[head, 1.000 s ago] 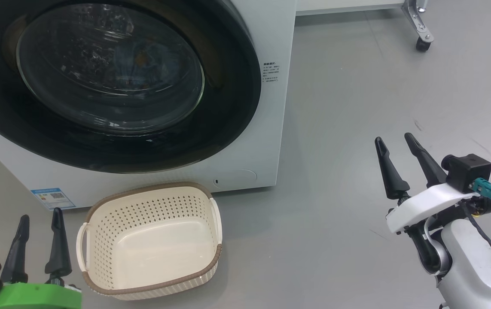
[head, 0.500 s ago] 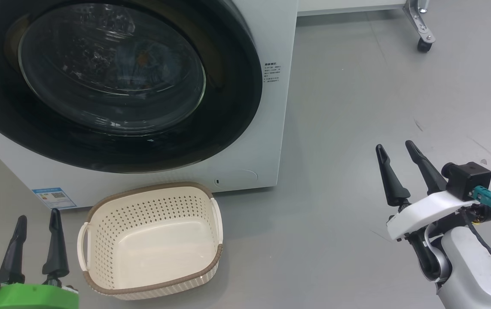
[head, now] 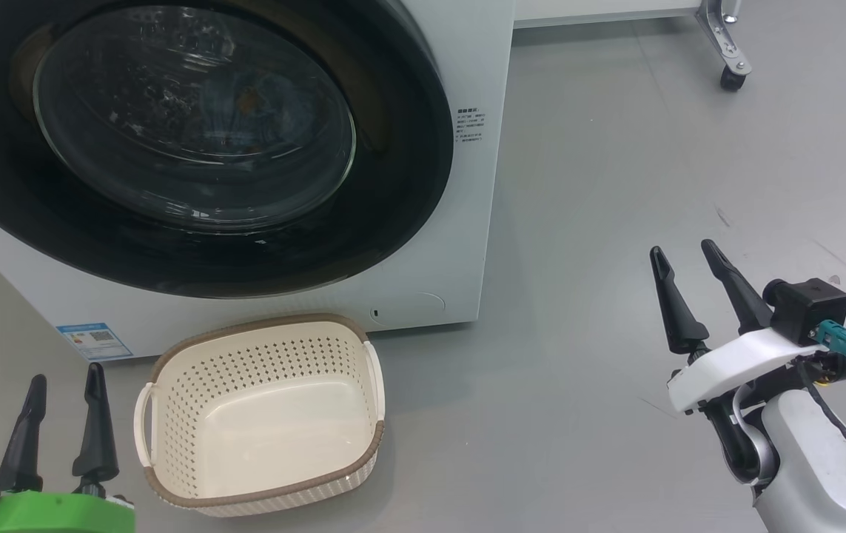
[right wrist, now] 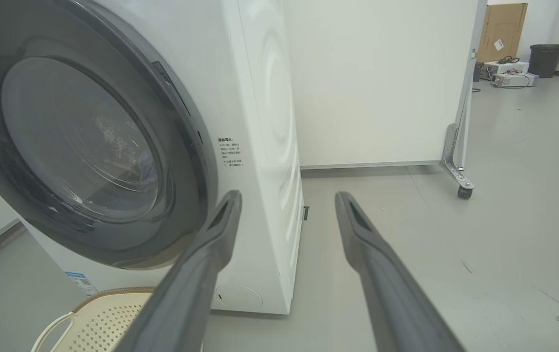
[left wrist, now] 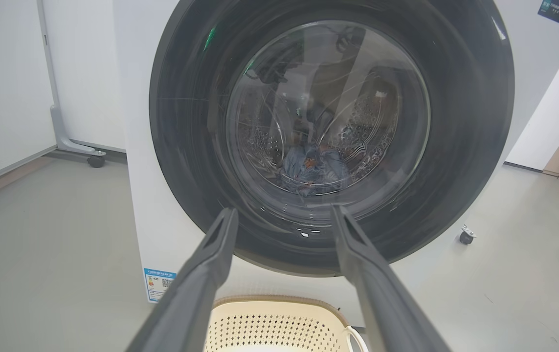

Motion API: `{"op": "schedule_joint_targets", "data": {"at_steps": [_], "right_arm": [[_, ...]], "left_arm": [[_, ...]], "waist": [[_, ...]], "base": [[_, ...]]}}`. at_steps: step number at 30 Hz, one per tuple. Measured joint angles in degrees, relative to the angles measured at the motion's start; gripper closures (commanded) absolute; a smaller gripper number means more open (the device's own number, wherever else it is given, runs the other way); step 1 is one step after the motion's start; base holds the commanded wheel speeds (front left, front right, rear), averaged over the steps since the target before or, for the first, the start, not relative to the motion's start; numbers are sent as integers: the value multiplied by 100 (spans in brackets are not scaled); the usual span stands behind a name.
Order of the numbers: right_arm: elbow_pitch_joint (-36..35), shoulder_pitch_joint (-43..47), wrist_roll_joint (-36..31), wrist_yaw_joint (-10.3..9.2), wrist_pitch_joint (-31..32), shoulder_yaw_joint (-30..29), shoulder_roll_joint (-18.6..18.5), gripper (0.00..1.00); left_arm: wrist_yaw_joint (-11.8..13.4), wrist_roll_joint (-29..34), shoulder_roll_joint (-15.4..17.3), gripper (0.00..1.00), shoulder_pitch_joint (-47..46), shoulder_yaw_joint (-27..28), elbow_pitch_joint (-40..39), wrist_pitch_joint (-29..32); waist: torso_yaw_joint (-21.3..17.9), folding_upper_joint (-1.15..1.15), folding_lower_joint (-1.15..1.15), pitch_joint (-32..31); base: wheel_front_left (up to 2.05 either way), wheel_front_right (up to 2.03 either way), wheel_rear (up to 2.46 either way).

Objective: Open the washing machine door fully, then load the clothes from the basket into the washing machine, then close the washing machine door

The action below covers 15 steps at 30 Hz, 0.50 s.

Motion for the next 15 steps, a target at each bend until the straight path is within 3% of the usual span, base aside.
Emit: {"op": "schedule_joint_targets", "data": {"at_steps": [15], "right_arm": [[-2, 7, -48, 0, 0, -78, 33, 0]], "left_arm": [[0, -34, 35, 0, 1, -24, 3, 0]], "waist": [[26, 0, 0, 27]], "base": [[0, 0, 0]]}}
